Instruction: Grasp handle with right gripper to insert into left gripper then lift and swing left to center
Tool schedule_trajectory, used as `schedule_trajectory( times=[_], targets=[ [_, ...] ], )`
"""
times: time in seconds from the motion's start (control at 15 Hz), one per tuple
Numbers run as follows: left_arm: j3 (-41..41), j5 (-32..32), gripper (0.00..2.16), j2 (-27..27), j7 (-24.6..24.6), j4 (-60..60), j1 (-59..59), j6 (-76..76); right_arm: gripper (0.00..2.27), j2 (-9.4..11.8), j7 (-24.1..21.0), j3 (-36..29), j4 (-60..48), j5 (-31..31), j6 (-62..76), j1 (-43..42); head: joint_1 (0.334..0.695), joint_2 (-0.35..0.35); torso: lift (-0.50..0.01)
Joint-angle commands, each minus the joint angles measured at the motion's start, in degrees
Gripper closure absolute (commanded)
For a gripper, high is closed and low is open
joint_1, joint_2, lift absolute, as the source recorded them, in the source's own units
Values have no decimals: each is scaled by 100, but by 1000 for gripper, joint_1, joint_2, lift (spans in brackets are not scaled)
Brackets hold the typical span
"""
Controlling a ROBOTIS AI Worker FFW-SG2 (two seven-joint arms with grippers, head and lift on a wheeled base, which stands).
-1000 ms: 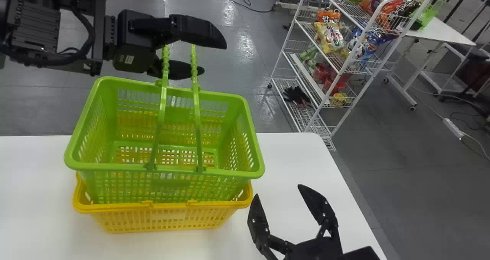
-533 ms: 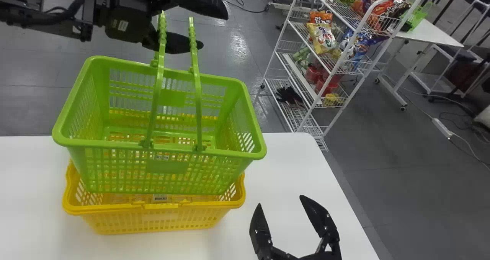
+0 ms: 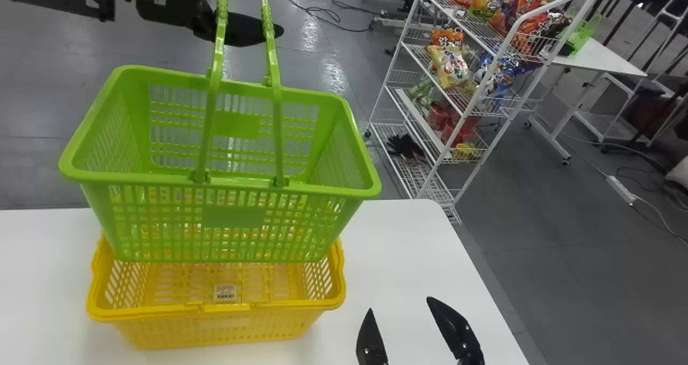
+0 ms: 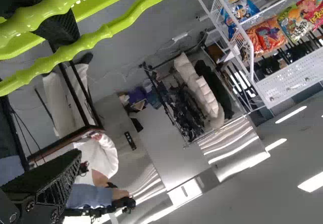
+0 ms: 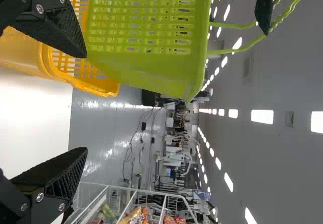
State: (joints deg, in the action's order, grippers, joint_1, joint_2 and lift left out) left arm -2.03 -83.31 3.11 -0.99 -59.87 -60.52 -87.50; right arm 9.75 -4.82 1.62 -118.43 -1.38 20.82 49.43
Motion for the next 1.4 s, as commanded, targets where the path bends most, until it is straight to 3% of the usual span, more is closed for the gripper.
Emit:
schedule_trajectory(
  times=[0.0,0.53,0.6,0.73,0.8,0.87,1.07,1.33],
  targets=[
    [62,-124,83,14,29,151,-144,0,174,-8,-2,-4,13,-3,31,14,640,-350,-93],
    [159,-467,174,50,257,767,-601,17,178,-26,7,5,101,-38,119,14,611,-340,-93],
    [159,-467,319,58,249,819,-636,17,178,-26,7,5,109,-38,119,14,609,-340,-93],
    [159,-528,893,76,222,960,-689,-18,178,-26,7,14,127,-47,136,14,604,-337,-93],
    [168,-590,1372,85,249,1039,-733,-88,178,-26,7,14,145,-47,189,14,603,-337,-93],
    [159,-616,1612,93,310,1048,-742,-141,178,-26,7,5,162,-56,189,14,602,-336,-93],
    [159,-607,1831,190,319,1048,-812,-253,178,-26,7,14,197,-73,224,14,609,-335,-93],
    [159,-695,1835,471,328,1048,-873,-253,178,-26,7,14,206,-91,312,23,607,-323,-93]
  ],
)
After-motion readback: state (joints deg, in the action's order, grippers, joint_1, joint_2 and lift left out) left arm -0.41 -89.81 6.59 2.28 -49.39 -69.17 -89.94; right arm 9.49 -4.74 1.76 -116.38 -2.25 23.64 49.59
